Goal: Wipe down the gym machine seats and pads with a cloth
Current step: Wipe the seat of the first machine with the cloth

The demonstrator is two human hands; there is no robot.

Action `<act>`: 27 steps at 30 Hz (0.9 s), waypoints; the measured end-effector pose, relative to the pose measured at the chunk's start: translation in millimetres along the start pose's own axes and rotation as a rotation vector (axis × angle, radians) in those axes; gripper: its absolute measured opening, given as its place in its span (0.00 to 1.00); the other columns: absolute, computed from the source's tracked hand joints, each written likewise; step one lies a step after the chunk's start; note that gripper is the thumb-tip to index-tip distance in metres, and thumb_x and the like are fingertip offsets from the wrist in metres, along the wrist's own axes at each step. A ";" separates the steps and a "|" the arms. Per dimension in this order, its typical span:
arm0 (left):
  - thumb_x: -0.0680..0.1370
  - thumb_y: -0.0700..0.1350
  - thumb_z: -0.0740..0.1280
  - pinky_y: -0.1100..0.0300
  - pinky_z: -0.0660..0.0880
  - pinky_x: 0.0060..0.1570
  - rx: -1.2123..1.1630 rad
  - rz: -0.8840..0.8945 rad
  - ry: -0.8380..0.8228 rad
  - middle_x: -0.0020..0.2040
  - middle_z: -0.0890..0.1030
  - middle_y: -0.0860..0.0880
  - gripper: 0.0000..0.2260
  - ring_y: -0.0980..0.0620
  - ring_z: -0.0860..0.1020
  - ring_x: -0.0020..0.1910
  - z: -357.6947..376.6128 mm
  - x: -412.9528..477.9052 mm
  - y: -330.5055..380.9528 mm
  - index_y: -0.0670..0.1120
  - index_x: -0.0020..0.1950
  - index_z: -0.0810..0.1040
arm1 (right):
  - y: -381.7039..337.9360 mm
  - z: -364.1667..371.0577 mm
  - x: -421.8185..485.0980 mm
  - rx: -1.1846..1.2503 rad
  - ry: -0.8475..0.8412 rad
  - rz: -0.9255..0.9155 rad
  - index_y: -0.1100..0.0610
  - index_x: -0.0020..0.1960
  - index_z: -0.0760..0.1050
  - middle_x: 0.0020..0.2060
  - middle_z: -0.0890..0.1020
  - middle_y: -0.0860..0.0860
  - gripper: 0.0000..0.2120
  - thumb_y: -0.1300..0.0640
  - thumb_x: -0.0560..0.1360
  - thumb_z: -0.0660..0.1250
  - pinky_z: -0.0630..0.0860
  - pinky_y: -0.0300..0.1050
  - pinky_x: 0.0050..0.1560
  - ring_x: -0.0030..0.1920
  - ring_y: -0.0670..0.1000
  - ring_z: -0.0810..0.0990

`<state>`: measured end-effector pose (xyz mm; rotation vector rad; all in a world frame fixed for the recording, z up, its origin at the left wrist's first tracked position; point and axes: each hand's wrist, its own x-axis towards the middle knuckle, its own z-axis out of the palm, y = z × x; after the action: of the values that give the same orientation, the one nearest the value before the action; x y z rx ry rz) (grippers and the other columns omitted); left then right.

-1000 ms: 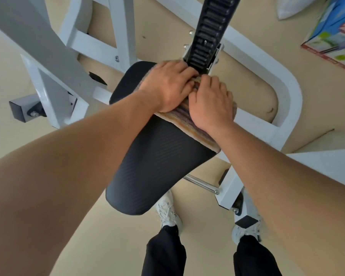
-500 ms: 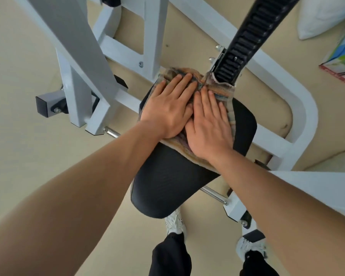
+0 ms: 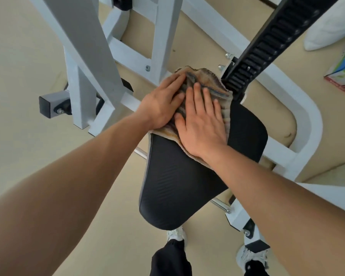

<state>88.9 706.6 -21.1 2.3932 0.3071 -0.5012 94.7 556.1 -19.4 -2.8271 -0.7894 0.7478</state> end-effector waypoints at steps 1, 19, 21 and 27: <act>0.85 0.50 0.56 0.61 0.55 0.74 -0.055 -0.040 -0.024 0.80 0.61 0.49 0.24 0.50 0.61 0.78 0.4 5.3 -3.6 0.51 0.82 0.56 | 0.7 -1.2 8.2 0.005 0.005 0.002 0.56 0.82 0.40 0.82 0.43 0.54 0.35 0.40 0.80 0.40 0.45 0.56 0.80 0.82 0.53 0.42; 0.85 0.45 0.57 0.70 0.72 0.62 -1.020 -0.516 0.223 0.61 0.81 0.50 0.16 0.55 0.79 0.60 22.1 -46.9 -6.8 0.45 0.71 0.75 | -35.3 2.1 11.9 -0.001 -0.001 -0.116 0.55 0.82 0.39 0.82 0.43 0.52 0.33 0.43 0.80 0.37 0.43 0.54 0.81 0.81 0.50 0.41; 0.85 0.45 0.57 0.79 0.71 0.51 -0.998 -0.571 0.236 0.59 0.83 0.49 0.15 0.54 0.80 0.56 17.8 -35.1 -10.8 0.45 0.65 0.80 | -33.8 0.1 33.5 0.013 -0.002 -0.090 0.55 0.82 0.42 0.82 0.45 0.52 0.31 0.44 0.82 0.38 0.42 0.53 0.80 0.82 0.50 0.42; 0.87 0.50 0.53 0.65 0.66 0.71 -1.249 -0.458 0.245 0.73 0.73 0.52 0.20 0.57 0.71 0.71 43.4 -109.5 -2.1 0.49 0.79 0.63 | -55.3 8.8 -38.6 0.018 0.032 -0.102 0.56 0.82 0.41 0.82 0.44 0.53 0.31 0.45 0.81 0.35 0.44 0.55 0.81 0.82 0.51 0.42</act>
<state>-22.1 670.2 -5.9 1.1410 0.9551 -0.1063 36.5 583.5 2.5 -2.7511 -0.9095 0.6902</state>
